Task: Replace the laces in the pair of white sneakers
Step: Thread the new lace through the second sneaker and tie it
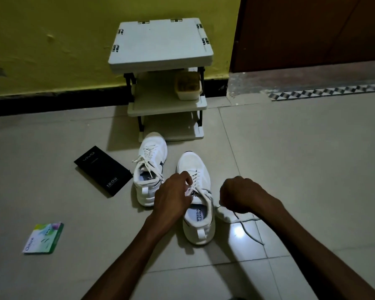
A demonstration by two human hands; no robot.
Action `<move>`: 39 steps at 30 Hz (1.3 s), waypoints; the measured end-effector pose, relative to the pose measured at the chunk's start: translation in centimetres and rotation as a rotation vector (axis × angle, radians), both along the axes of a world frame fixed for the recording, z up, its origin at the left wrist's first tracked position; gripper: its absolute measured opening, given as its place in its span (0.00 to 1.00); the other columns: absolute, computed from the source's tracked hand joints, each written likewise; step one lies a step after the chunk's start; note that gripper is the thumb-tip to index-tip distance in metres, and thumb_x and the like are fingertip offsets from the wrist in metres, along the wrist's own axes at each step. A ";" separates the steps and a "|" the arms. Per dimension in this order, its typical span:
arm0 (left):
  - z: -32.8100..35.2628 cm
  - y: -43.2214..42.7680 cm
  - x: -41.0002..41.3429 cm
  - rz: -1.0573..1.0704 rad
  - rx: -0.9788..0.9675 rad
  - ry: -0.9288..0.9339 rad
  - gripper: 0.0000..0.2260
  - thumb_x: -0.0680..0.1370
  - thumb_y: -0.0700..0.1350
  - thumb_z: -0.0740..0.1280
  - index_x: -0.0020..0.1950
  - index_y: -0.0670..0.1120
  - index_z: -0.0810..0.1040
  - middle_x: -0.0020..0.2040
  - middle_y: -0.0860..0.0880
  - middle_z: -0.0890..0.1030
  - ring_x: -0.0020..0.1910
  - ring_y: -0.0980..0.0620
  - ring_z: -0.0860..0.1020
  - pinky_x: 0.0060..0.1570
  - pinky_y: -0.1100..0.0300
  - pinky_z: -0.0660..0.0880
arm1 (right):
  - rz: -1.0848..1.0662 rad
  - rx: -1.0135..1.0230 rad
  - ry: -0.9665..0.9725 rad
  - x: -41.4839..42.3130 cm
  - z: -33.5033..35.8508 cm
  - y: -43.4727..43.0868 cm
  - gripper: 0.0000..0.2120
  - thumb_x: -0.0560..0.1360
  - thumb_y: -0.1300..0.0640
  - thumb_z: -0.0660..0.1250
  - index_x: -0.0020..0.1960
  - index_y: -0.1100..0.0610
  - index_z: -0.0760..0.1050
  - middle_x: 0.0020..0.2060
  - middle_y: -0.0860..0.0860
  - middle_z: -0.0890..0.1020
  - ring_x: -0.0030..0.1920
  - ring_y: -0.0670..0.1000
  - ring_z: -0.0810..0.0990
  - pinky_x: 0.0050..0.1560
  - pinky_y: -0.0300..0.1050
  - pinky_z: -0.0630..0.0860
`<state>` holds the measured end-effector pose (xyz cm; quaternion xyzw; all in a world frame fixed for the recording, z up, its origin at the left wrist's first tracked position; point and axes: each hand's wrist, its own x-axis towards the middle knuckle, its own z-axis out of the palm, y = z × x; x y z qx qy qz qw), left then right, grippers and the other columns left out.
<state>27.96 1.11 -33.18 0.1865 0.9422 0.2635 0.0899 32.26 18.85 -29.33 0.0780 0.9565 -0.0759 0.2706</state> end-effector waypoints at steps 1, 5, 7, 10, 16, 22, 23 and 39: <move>0.1 0.0 0.1 -0.005 -0.006 0.006 0.16 0.69 0.43 0.73 0.52 0.54 0.74 0.46 0.54 0.77 0.43 0.54 0.76 0.38 0.61 0.66 | -0.071 -0.067 0.097 -0.4 -0.7 0.2 0.07 0.75 0.54 0.64 0.50 0.56 0.78 0.49 0.54 0.81 0.47 0.56 0.80 0.44 0.44 0.75; 0.2 0.2 0.0 -0.031 -0.027 0.014 0.15 0.70 0.42 0.71 0.54 0.53 0.74 0.48 0.54 0.77 0.46 0.53 0.76 0.39 0.61 0.68 | -0.201 -0.372 0.235 -1.4 -2.4 -0.4 0.05 0.75 0.54 0.67 0.46 0.54 0.80 0.46 0.52 0.83 0.48 0.53 0.81 0.47 0.46 0.77; 0.3 0.3 -0.1 -0.028 -0.031 0.003 0.15 0.70 0.42 0.70 0.54 0.54 0.74 0.48 0.54 0.77 0.46 0.53 0.76 0.39 0.61 0.66 | -0.230 -0.421 0.196 -1.8 -3.1 -0.7 0.12 0.76 0.51 0.67 0.45 0.61 0.79 0.44 0.55 0.83 0.46 0.55 0.80 0.47 0.48 0.75; 0.2 0.2 -0.4 -0.031 -0.037 -0.029 0.14 0.70 0.43 0.70 0.54 0.55 0.75 0.49 0.53 0.77 0.47 0.53 0.77 0.40 0.61 0.69 | -0.234 -0.428 0.108 -2.0 -3.3 -1.1 0.16 0.79 0.51 0.62 0.40 0.63 0.74 0.38 0.58 0.79 0.40 0.55 0.76 0.41 0.46 0.69; 0.4 0.5 -0.7 -0.008 0.005 -0.047 0.09 0.74 0.50 0.70 0.53 0.54 0.77 0.46 0.54 0.75 0.47 0.54 0.76 0.43 0.60 0.68 | -0.450 -0.683 0.094 -2.4 -0.8 -0.7 0.09 0.72 0.58 0.68 0.35 0.60 0.76 0.33 0.58 0.80 0.33 0.50 0.75 0.36 0.43 0.72; 1.5 1.5 -1.1 -0.080 0.022 -0.107 0.06 0.75 0.48 0.69 0.49 0.57 0.81 0.45 0.50 0.82 0.45 0.49 0.80 0.41 0.60 0.73 | -0.266 -0.647 0.330 -2.6 5.9 -1.2 0.04 0.74 0.55 0.72 0.45 0.54 0.78 0.33 0.48 0.84 0.33 0.41 0.81 0.34 0.34 0.72; 1.8 1.6 -1.2 -0.061 0.043 -0.091 0.04 0.75 0.47 0.69 0.46 0.57 0.81 0.44 0.51 0.82 0.44 0.50 0.80 0.39 0.61 0.72 | -0.222 -0.634 0.356 -2.5 6.8 -1.2 0.05 0.74 0.55 0.72 0.48 0.53 0.78 0.34 0.48 0.84 0.36 0.43 0.82 0.37 0.35 0.73; 3.2 0.7 -3.0 0.260 0.653 -0.351 0.11 0.77 0.40 0.68 0.58 0.47 0.73 0.44 0.45 0.84 0.39 0.48 0.84 0.44 0.53 0.81 | -0.220 -0.623 0.206 -0.1 2.1 -1.6 0.13 0.72 0.60 0.72 0.32 0.62 0.74 0.30 0.55 0.83 0.32 0.50 0.84 0.39 0.46 0.80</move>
